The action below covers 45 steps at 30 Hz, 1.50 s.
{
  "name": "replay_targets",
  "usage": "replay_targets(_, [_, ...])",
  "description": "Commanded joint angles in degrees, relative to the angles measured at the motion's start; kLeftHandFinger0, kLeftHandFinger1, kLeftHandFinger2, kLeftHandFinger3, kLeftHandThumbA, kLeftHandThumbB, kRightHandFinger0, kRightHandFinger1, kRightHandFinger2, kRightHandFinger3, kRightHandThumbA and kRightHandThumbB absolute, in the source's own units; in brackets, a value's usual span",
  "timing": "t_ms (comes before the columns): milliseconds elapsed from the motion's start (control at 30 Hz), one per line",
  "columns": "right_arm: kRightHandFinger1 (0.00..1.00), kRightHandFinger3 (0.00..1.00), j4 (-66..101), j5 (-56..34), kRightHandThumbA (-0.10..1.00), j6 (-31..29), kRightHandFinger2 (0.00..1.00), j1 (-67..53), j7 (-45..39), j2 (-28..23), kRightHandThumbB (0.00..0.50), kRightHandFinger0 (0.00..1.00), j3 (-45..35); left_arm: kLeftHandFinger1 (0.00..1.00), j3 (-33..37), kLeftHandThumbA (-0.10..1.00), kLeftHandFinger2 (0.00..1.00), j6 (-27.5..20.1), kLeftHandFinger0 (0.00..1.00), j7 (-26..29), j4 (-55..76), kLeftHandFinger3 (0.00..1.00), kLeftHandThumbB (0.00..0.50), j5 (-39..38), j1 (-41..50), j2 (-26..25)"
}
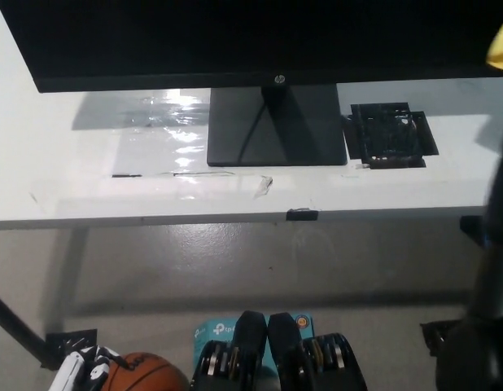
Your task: The robot uses its right hand to pick up the cloth kept in the middle of the desk and use it to wipe the monitor in the middle of the desk by swiping its screen twice
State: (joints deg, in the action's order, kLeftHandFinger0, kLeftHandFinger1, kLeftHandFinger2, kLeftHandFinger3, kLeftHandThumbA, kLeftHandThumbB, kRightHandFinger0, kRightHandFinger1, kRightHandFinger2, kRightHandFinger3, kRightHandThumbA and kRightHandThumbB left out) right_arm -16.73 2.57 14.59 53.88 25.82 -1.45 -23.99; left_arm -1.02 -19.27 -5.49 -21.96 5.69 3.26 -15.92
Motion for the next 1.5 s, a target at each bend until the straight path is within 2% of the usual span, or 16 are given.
replay_targets(0, [0.0, 0.28, -5.75, 6.8, -0.1, -8.0, 0.0, 5.01, 7.57, 0.01, 0.005, 0.0, 4.89, 0.0, -0.57, 0.75, 0.0, -1.43, 0.0, -0.41, 1.6, 0.0, 0.5, -1.67, 0.56, -0.61])
replay_targets(33, [0.0, 0.21, -12.44, 9.49, -0.1, -10.93, 0.0, 7.41, 11.35, -0.23, 0.011, 0.0, 6.97, 0.0, -0.5, 0.76, 0.0, -1.82, 0.0, -0.36, 1.46, 0.01, 0.5, -1.51, 0.54, -0.7])
replay_targets(67, [0.06, 0.21, -15.83, 11.25, -0.1, -12.4, 0.0, 8.5, 13.33, -0.7, 0.008, 0.29, 8.75, 0.0, -0.46, 0.75, 0.0, -1.97, 0.0, -0.4, 1.41, 0.01, 0.5, -1.49, 0.53, -0.75])
replay_targets(100, [0.0, 0.11, -18.82, 11.38, -0.1, -14.02, 0.0, 9.43, 15.0, -0.69, 0.013, 0.26, 9.44, 0.0, -0.23, 0.76, 0.0, -1.96, 0.0, -0.5, 1.44, 0.02, 0.5, -1.23, 0.78, -0.78])
replay_targets(133, [0.0, 0.09, -21.19, 12.04, -0.1, -13.94, 0.0, 10.8, 16.7, -0.51, 0.012, 0.07, 10.31, 0.0, -0.26, 0.76, 0.0, -1.53, 0.0, -0.24, 1.58, 0.02, 0.5, -0.96, 0.8, -0.73])
replay_targets(200, [0.0, 0.23, -24.81, 12.67, -0.1, -14.37, 0.0, 12.87, 18.45, -0.32, 0.005, 0.0, 12.08, 0.0, -0.1, 0.79, 0.0, -1.87, 0.0, 0.06, 1.45, 0.01, 0.5, -0.26, 0.71, -0.87])
replay_targets(267, [0.0, 0.32, -28.22, 12.52, -0.1, -16.36, 0.0, 14.66, 18.62, -0.09, 0.0, 0.0, 13.47, 0.0, 0.0, 0.79, 0.0, -2.42, 0.0, 0.13, 1.31, 0.01, 0.5, 0.01, 0.65, -0.96])
replay_targets(367, [0.0, 0.15, -35.22, 14.94, -0.1, -21.29, 0.01, 17.55, 21.6, -0.95, 0.001, 0.0, 17.3, 0.0, 0.16, 0.78, 0.0, -1.4, 0.0, 0.18, 1.81, 0.0, 0.5, 0.27, 0.58, -0.78])
replay_targets(467, [0.0, 0.08, -37.47, 14.79, -0.1, -22.35, 0.22, 18.4, 22.0, -1.29, 0.002, 0.0, 18.96, 0.0, 0.36, 0.78, 0.0, -2.03, 0.0, 0.41, 1.6, 0.0, 0.5, 0.79, 0.61, -0.79])
replay_targets(500, [0.0, 0.23, -37.77, 14.65, -0.1, -21.9, 0.27, 19.02, 22.12, -0.95, 0.026, 0.0, 19.48, 0.0, 0.38, 0.76, 0.0, -1.7, 0.0, 0.1, 1.69, 0.0, 0.5, 0.44, 0.69, -0.75])
replay_targets(800, [0.0, 0.25, -35.04, 12.99, -0.1, -24.05, 0.21, 19.78, 21.49, 1.97, 0.003, 0.0, 22.6, 0.0, 0.54, 0.76, 0.0, -0.52, 0.0, -0.82, 2.59, 0.0, 0.5, -0.47, 1.18, -0.82])
replay_targets(933, [0.0, 0.17, -32.52, 13.98, -0.1, -24.77, 0.17, 18.94, 20.91, 4.03, 0.017, 0.0, 25.45, 0.0, 1.06, 0.78, 0.0, -1.85, 0.0, -0.68, 1.81, 0.02, 0.5, 0.21, 1.02, -0.72])
replay_targets(1033, [0.0, 0.31, -33.79, 14.45, -0.1, -23.53, 0.19, 19.82, 20.85, 5.74, 0.027, 0.0, 26.89, 0.0, 1.23, 0.77, 0.0, -1.32, 0.0, -0.88, 1.92, 0.02, 0.5, -0.08, 1.05, -0.66])
replay_targets(1133, [0.0, 0.34, -34.1, 15.21, -0.1, -23.38, 0.19, 19.96, 21.22, 6.17, 0.023, 0.0, 28.0, 0.0, 1.63, 0.78, 0.0, -1.29, 0.0, -0.59, 2.02, 0.02, 0.5, 0.71, 0.93, -0.66])
replay_targets(1333, [0.0, 0.26, -37.2, 16.48, -0.1, -23.08, 0.23, 21.53, 21.06, 7.44, 0.0, 0.0, 30.51, 0.0, 2.22, 0.81, 0.0, -0.65, 0.0, -0.49, 2.45, 0.0, 0.5, 1.44, 0.68, -0.77])
replay_targets(1467, [0.0, 0.34, -43.59, 20.29, -0.1, -25.47, 0.2, 23.32, 21.19, 6.78, 0.0, 0.0, 35.54, 0.0, 2.81, 0.82, 0.0, -1.09, 0.0, -0.23, 2.35, 0.02, 0.5, 2.21, 0.66, -0.86])
